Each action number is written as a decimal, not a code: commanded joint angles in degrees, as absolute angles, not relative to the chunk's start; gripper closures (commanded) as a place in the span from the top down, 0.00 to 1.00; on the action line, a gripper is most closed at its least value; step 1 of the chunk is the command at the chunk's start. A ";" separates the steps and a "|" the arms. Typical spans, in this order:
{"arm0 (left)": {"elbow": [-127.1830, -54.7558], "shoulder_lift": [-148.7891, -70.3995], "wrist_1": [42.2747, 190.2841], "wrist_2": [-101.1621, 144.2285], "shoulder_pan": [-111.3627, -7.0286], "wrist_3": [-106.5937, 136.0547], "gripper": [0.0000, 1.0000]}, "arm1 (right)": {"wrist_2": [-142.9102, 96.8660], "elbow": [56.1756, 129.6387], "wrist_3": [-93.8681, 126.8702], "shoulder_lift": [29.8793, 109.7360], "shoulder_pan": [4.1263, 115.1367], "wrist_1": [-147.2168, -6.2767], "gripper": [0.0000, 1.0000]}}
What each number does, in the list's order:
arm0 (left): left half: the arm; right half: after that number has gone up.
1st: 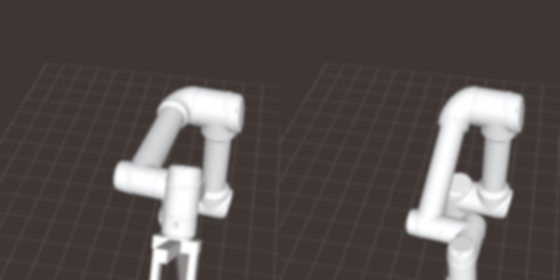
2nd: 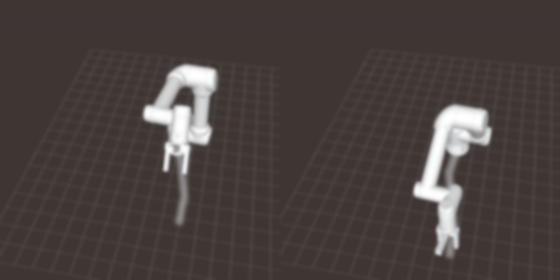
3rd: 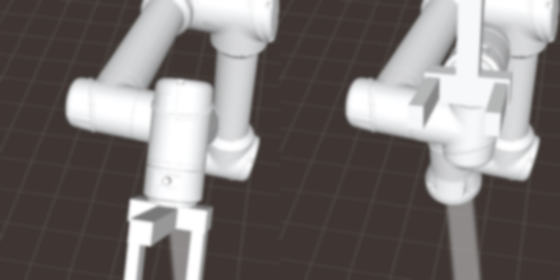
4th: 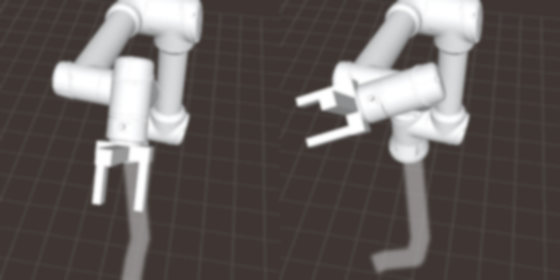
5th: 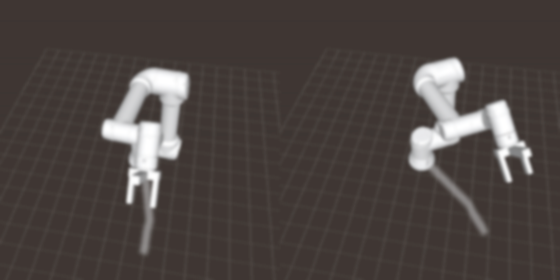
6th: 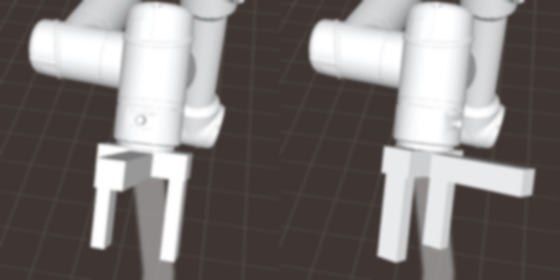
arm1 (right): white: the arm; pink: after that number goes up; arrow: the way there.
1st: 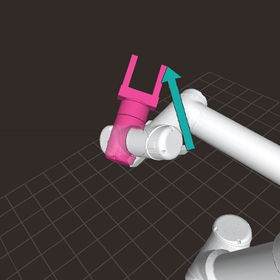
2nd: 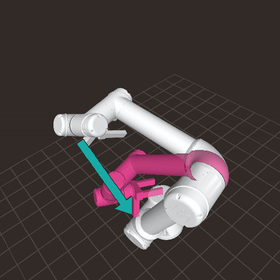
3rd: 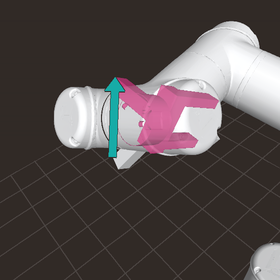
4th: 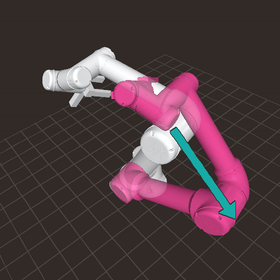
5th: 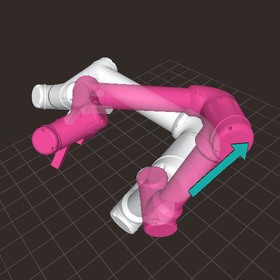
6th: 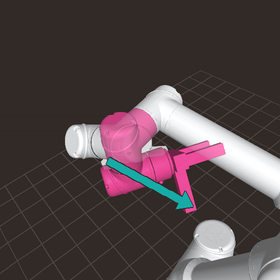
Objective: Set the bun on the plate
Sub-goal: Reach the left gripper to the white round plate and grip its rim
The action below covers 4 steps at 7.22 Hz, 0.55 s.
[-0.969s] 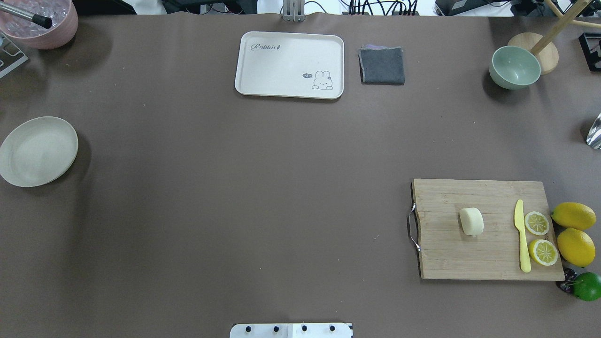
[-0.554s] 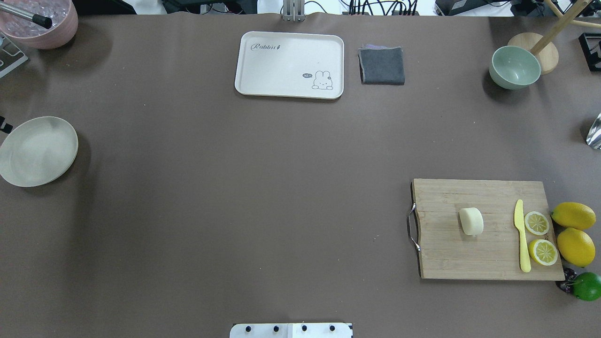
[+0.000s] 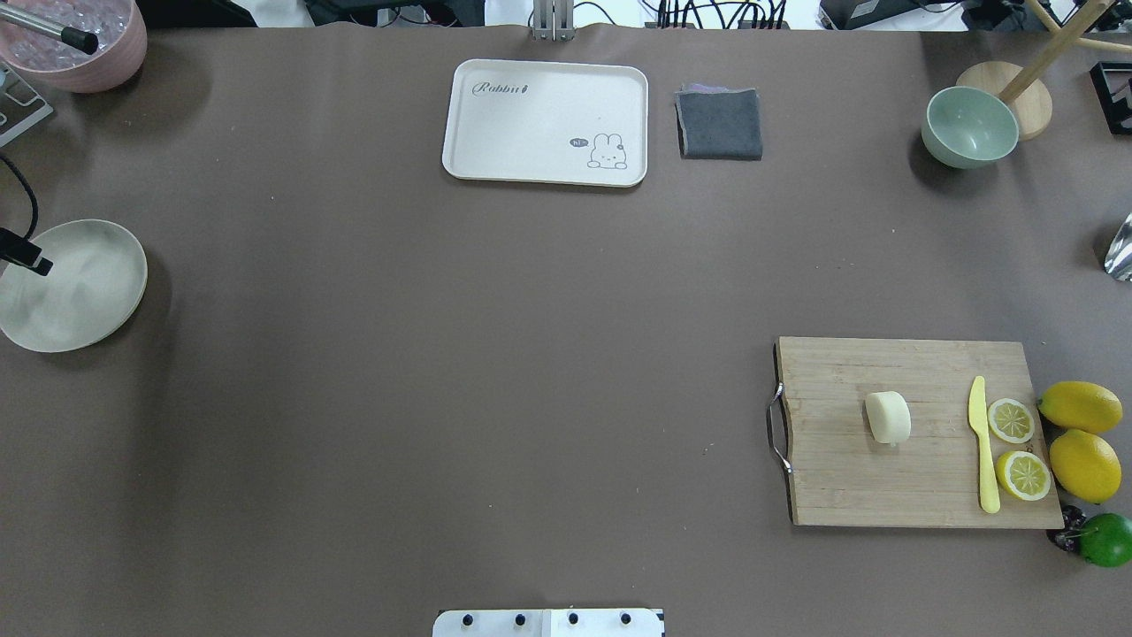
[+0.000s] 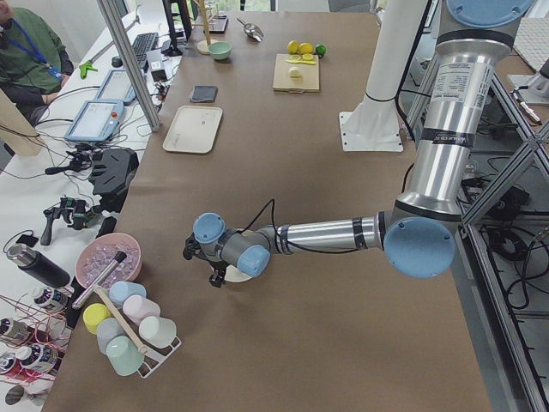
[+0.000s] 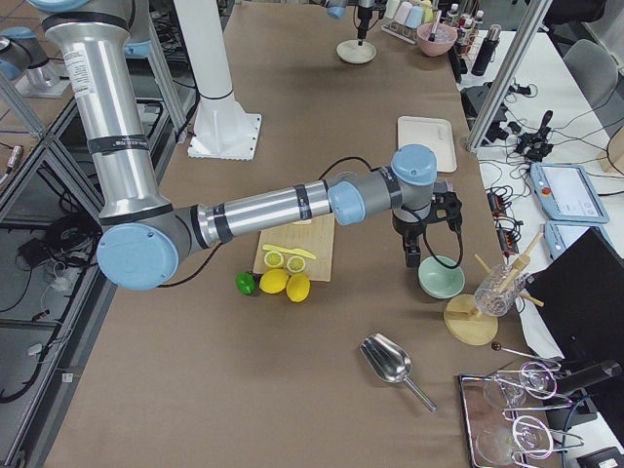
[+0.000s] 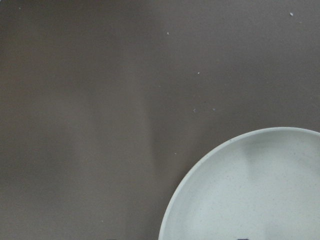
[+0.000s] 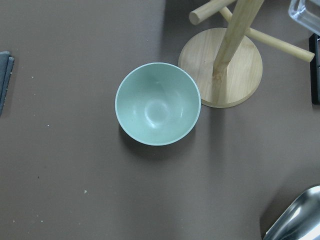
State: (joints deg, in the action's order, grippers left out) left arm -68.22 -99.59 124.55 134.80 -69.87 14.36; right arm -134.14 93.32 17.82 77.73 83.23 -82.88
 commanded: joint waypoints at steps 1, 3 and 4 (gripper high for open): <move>-66.63 -99.67 125.24 134.65 -69.52 14.15 0.82 | -134.03 93.25 17.75 77.52 83.23 -82.88 1.00; -66.27 -99.76 125.68 132.28 -69.52 14.41 0.30 | -134.03 93.43 17.84 77.43 83.23 -82.79 1.00; -66.44 -99.67 125.86 132.28 -69.52 14.33 0.00 | -134.03 93.43 17.84 77.26 83.23 -82.79 1.00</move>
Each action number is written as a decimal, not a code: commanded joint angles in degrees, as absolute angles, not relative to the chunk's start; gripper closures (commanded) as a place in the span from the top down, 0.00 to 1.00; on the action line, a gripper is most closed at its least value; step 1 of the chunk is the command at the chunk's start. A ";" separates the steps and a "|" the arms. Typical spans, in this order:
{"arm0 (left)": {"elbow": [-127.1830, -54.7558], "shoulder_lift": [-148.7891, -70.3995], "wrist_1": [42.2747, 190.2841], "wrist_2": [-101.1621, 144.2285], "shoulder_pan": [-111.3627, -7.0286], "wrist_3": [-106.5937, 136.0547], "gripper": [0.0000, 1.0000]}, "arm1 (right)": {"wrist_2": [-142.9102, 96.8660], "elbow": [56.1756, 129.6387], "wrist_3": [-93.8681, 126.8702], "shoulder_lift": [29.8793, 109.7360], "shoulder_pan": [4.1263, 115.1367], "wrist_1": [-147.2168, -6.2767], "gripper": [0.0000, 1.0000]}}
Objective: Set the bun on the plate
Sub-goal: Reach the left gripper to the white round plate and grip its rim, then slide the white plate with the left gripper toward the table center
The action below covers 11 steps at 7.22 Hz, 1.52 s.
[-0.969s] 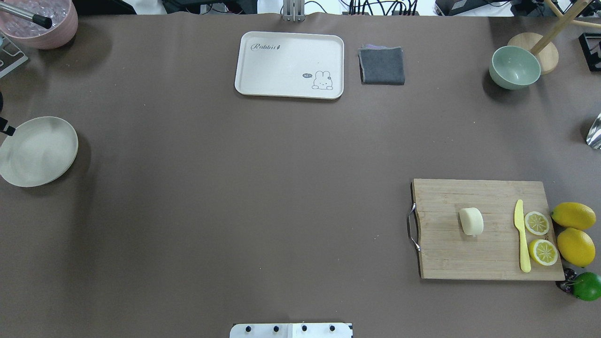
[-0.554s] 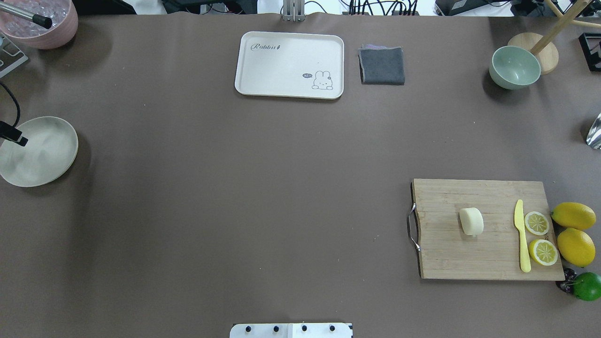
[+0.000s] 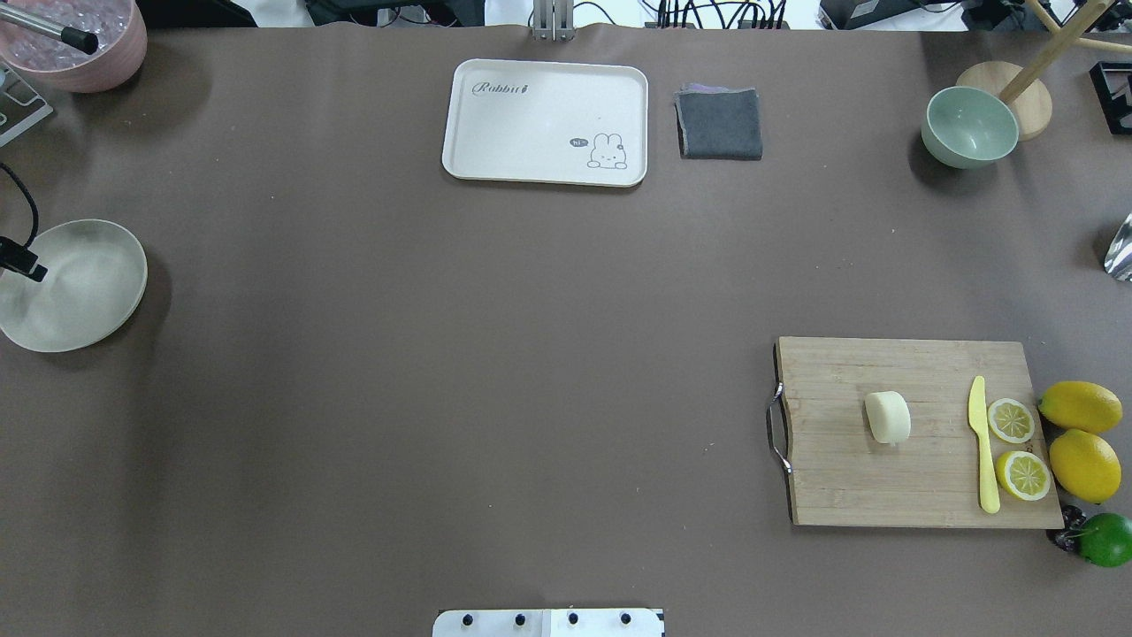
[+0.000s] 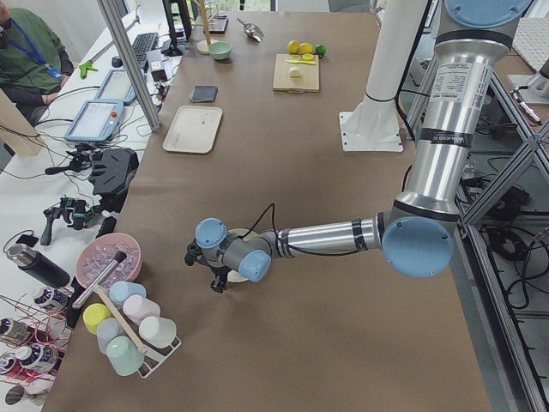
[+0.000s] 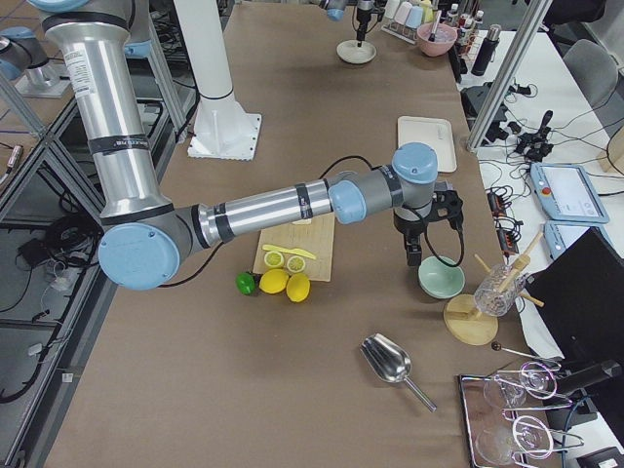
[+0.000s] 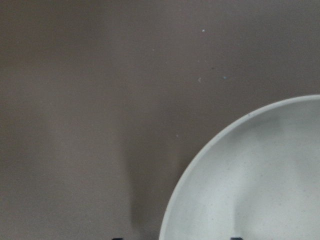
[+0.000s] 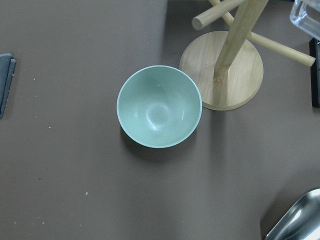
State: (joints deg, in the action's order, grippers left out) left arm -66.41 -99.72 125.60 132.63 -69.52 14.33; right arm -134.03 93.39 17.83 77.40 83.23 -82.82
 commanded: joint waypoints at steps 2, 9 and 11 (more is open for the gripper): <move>-66.97 -99.58 125.95 132.19 -69.52 14.33 0.00 | -133.95 93.43 17.84 76.91 83.23 -82.79 1.00; -88.46 -101.94 125.86 143.00 -73.31 39.05 0.00 | -134.56 93.34 17.93 76.99 83.15 -82.97 1.00; -94.90 -106.06 125.86 141.95 -64.55 53.20 0.00 | -134.74 94.48 17.84 77.69 83.23 -82.97 1.00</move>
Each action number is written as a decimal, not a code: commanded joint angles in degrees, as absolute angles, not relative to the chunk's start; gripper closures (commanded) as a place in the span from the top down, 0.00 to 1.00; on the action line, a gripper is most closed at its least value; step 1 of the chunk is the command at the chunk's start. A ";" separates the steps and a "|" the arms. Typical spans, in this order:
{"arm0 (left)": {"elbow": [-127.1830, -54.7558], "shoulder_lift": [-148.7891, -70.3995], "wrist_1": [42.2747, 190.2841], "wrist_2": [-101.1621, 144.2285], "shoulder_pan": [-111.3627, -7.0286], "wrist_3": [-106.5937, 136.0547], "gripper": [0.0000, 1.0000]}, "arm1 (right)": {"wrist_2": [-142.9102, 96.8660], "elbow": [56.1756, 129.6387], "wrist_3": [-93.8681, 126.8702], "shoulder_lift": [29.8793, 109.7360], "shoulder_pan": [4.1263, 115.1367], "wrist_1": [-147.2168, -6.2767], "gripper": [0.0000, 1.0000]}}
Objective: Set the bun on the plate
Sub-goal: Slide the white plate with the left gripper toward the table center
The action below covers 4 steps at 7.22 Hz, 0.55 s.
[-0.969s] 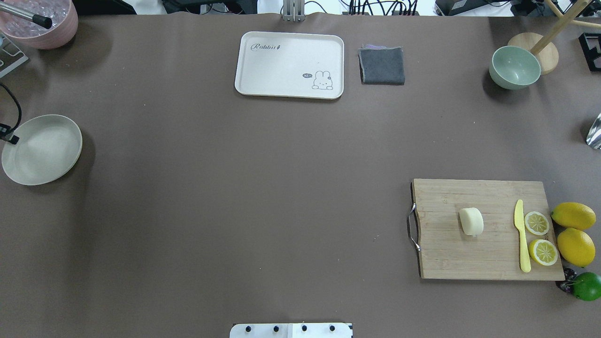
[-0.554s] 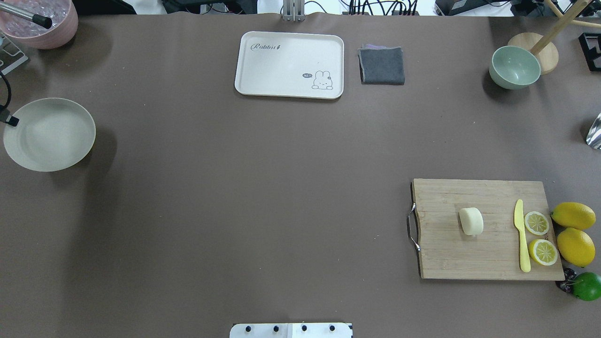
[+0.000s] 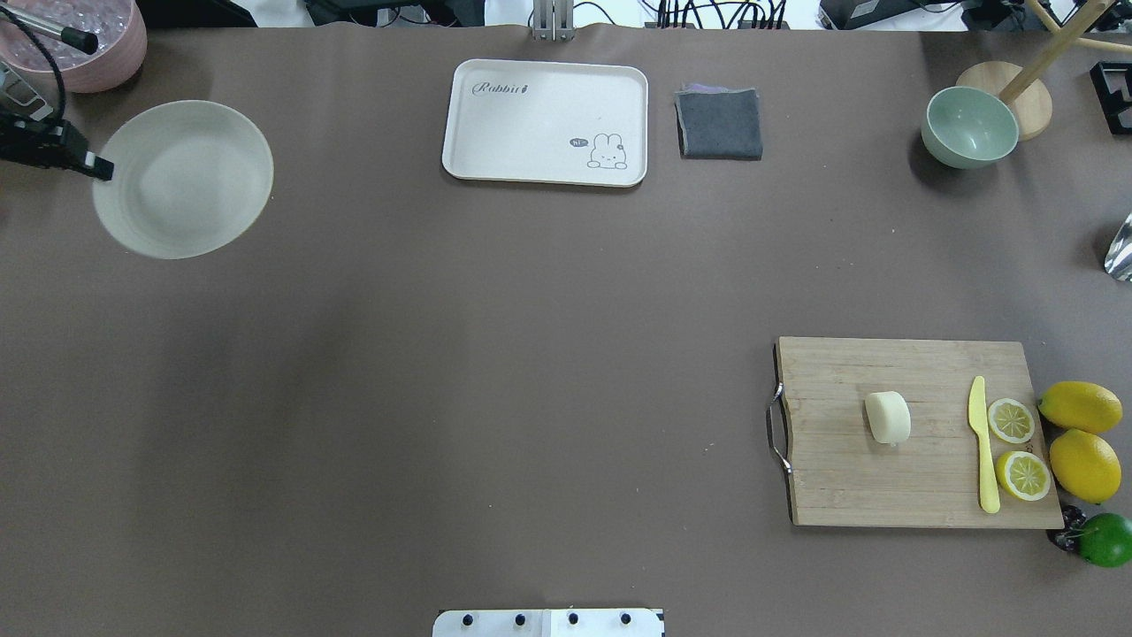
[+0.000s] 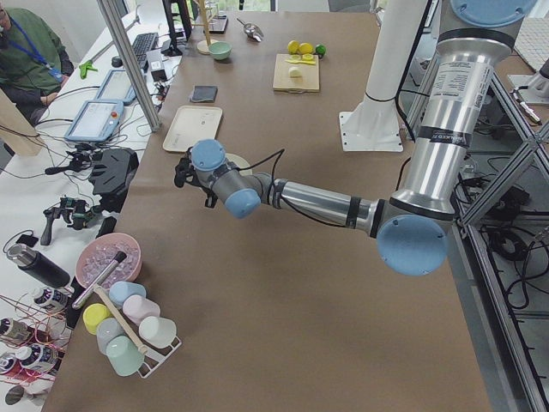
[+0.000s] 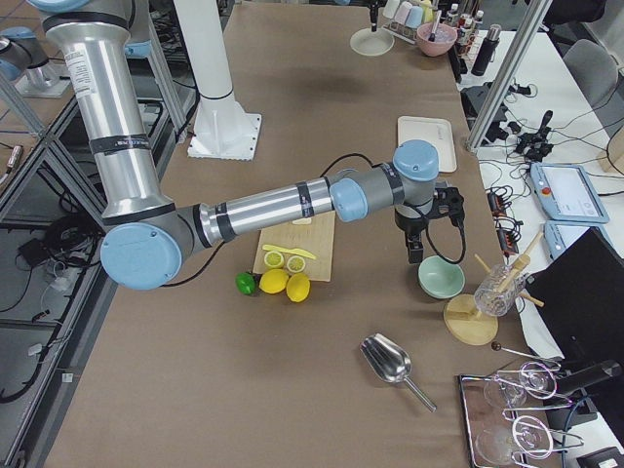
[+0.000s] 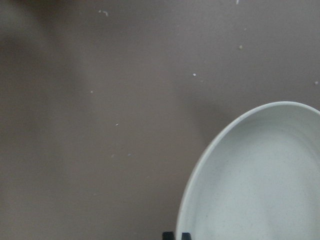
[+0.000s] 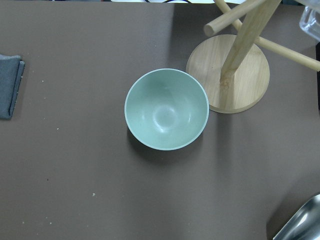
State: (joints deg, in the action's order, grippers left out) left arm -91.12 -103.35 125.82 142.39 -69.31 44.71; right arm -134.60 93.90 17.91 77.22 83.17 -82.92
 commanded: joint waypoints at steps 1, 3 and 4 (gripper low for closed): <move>-95.36 -110.17 125.86 137.94 -60.16 58.83 0.00 | -134.65 94.22 17.84 77.61 83.23 -82.97 1.00; -95.54 -115.38 126.03 123.56 -47.00 68.08 0.00 | -134.74 94.04 17.93 77.78 83.23 -82.97 1.00; -95.54 -116.53 126.04 116.96 -41.89 70.99 0.00 | -134.74 94.22 17.93 77.96 83.23 -82.97 1.00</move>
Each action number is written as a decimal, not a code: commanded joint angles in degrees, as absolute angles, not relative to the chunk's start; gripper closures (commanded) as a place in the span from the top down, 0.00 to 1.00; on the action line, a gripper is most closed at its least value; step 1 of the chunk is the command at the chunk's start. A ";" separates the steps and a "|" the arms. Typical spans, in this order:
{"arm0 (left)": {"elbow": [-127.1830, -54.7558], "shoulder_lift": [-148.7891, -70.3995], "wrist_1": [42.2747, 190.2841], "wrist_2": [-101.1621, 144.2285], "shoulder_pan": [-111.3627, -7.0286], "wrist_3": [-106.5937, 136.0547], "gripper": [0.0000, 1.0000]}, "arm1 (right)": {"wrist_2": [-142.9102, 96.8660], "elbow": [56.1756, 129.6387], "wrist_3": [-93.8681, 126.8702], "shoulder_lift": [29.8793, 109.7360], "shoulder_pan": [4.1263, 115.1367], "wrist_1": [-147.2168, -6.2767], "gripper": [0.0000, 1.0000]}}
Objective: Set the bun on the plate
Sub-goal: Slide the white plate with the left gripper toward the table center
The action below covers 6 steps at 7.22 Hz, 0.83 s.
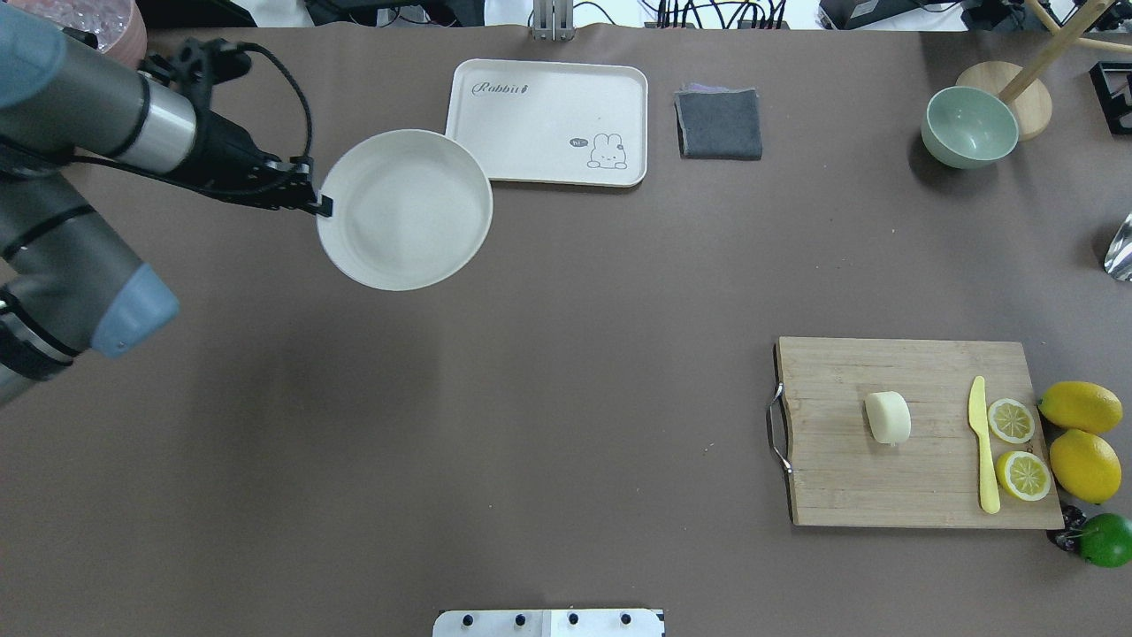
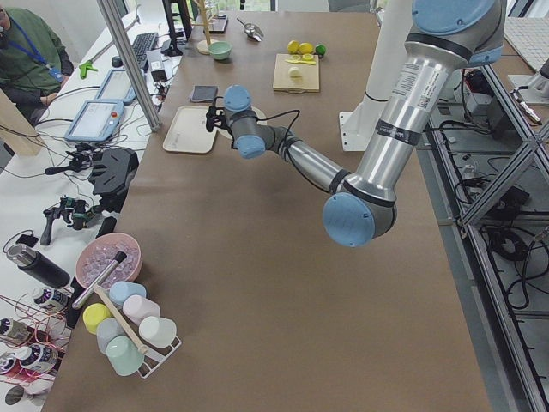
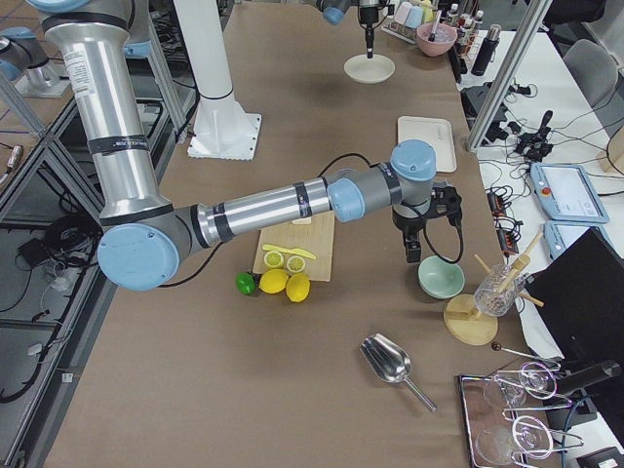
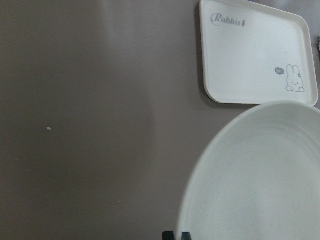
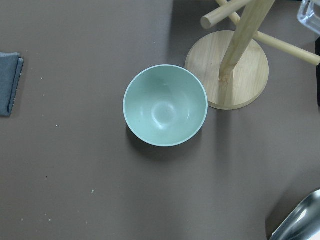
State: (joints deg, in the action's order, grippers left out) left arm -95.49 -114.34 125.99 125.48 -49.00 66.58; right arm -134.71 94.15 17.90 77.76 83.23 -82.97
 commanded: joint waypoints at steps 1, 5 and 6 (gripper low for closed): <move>-95.54 -116.89 126.21 112.37 -37.57 73.71 0.00 | -134.74 94.04 17.93 77.87 83.15 -82.97 1.00; -91.86 -117.94 127.08 104.00 -27.79 76.55 0.01 | -134.74 93.78 17.84 77.17 82.79 -82.97 1.00; -90.37 -118.12 129.18 100.67 -26.29 76.38 0.98 | -134.65 93.69 17.84 76.91 82.53 -82.97 1.00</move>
